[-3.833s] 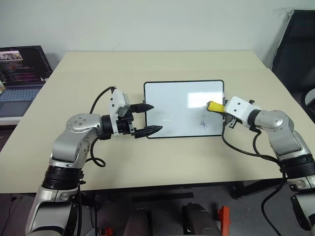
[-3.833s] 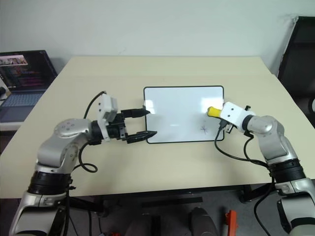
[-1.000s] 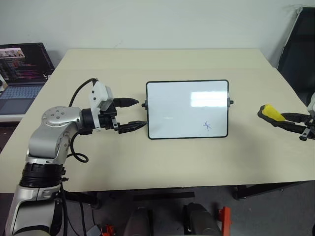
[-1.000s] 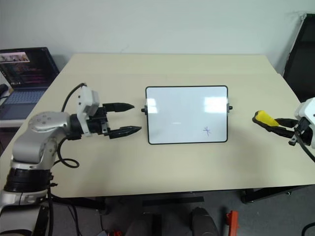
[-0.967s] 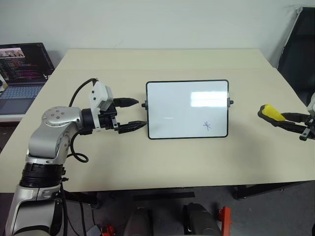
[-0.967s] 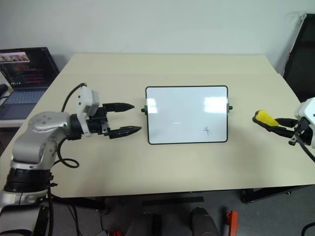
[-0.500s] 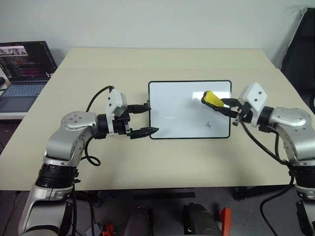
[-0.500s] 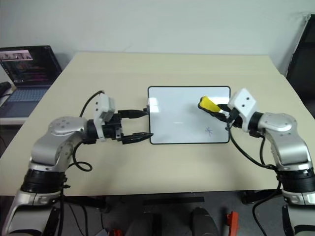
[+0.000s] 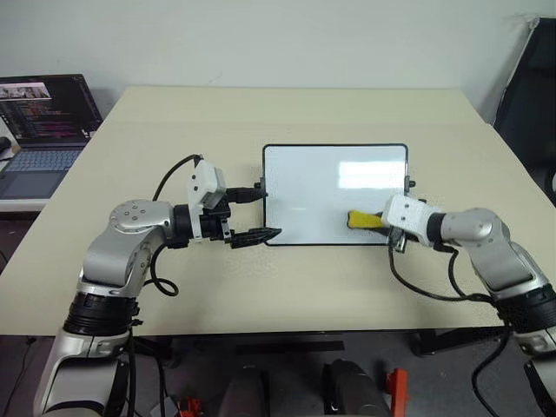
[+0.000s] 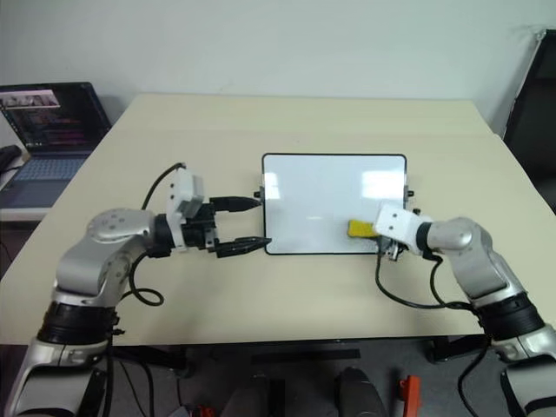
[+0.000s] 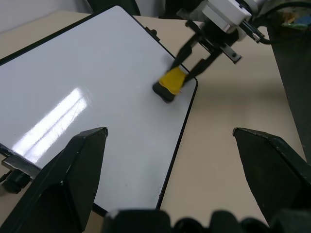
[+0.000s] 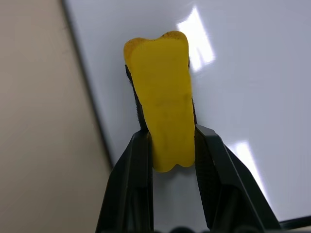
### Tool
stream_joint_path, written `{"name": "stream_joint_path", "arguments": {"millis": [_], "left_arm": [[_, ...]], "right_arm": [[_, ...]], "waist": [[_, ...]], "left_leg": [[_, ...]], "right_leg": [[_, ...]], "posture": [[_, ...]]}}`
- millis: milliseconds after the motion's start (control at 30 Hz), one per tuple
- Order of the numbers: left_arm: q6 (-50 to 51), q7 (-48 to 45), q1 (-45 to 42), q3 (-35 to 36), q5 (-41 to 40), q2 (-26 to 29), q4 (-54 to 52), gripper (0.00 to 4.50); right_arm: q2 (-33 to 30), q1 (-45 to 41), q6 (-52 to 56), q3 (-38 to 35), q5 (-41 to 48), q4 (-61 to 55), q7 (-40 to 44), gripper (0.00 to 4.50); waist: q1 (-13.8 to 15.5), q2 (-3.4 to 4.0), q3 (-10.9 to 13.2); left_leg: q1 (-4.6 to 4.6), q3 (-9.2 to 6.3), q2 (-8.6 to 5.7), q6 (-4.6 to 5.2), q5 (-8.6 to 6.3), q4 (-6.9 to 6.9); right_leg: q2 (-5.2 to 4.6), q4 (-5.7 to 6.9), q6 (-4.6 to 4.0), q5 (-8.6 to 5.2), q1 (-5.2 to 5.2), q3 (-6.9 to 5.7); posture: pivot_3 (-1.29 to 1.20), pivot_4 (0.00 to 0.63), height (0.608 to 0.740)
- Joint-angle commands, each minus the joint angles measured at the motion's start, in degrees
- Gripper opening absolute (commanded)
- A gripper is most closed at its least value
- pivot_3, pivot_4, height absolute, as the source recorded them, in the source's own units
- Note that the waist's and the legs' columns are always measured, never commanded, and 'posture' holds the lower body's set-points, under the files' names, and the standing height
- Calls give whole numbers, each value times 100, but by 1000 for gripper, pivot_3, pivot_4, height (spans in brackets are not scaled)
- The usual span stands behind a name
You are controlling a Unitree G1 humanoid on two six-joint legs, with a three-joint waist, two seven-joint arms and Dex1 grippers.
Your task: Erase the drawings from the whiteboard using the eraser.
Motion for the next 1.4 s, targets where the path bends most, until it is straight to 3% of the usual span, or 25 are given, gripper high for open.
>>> {"name": "stream_joint_path", "arguments": {"millis": [33, 300, 500, 633, 800, 933, 1233, 1400], "left_arm": [[-48, 32, -10, 111, -69, 29, -212, 4500], [-92, -6, -86, 59, -42, 7, -129, 4500], [-117, -26, -95, 53, -40, -24, -131, 4500], [-52, -121, -120, -103, -163, -203, -262, 4500], [55, -97, -148, -575, -221, -694, -534, 4500], [56, 1, -202, -991, -129, -1125, -636, 4500], [68, 38, -172, -1032, -104, -1186, -692, 4500], [119, 119, -89, -941, -130, -1065, -779, 4500]], "right_arm": [[-33, 185, 194, 80, -121, -62, 96, 830], [-89, -858, 182, -325, -748, 860, -947, 830], [-205, -855, 473, -910, -357, 545, -824, 829], [-221, -441, 701, -2517, 1449, -162, -127, 829], [-268, -48, 1248, -3704, 1684, 603, -1034, 829], [-156, 291, 1709, -3423, 1289, 1480, -1683, 829], [474, -601, 2141, -3044, 1137, 2795, -2695, 827], [412, -902, 2181, -2994, 1173, 3128, -2768, 2481]], "waist": [[-18, 0, 0], [-102, 0, 0], [-95, 1, 1], [-40, 8, 5], [28, 9, 6], [33, 4, 3], [-255, 40, 5], [-231, 40, 5]], "left_leg": [[0, 2, 0, 0, 0, 0], [7, 11, -1, -3, 15, 15], [1, 7, -1, -5, 26, 9], [-20, 3, -2, -4, 25, 0], [-22, 2, -2, -5, 22, -3], [-20, 4, -5, -5, 22, -4], [6, 17, -5, -3, 23, -8], [-5, 15, -6, -3, 23, -7]], "right_leg": [[0, 0, 1, 0, 0, 3], [2, 2, 30, 18, 1, 17], [3, 1, 24, 24, -1, 15], [1, -14, 8, 33, -12, 9], [-2, -25, 9, 32, -8, 4], [-4, -29, 8, 32, -4, 4], [6, -4, 11, 28, -5, 30], [4, -13, 11, 29, -5, 28]], "posture": [[0, 150, 740], [0, 150, 740], [0, 150, 740], [0, 150, 740], [0, 150, 740], [0, 150, 740], [0, 150, 740], [0, 150, 740]]}}
